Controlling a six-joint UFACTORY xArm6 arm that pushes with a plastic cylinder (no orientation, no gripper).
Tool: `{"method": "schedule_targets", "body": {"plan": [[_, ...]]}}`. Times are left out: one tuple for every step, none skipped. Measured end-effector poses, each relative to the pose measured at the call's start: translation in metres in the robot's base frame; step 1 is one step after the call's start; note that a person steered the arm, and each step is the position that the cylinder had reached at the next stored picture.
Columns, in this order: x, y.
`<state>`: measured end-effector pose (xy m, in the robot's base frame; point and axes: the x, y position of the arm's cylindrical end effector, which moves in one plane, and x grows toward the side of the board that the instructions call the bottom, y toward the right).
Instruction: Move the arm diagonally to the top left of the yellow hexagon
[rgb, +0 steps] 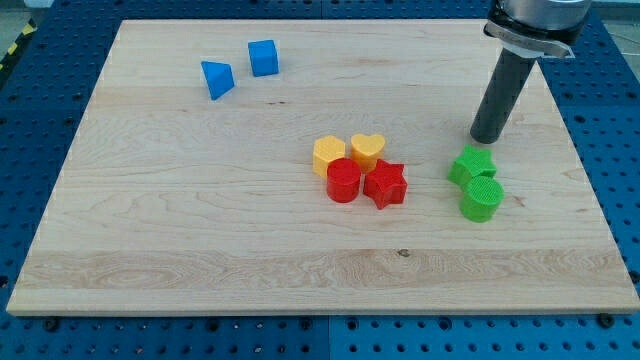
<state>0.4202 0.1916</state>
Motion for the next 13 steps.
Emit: {"method": "schedule_targets", "body": {"plan": [[0.000, -0.012], [-0.007, -0.047], [-0.015, -0.062], [-0.033, -0.099], [-0.038, -0.109], [-0.038, -0.109], [-0.038, -0.120], [-0.038, -0.124], [-0.038, -0.133], [-0.032, -0.157], [-0.032, -0.193], [-0.029, -0.224], [-0.011, -0.252]]}}
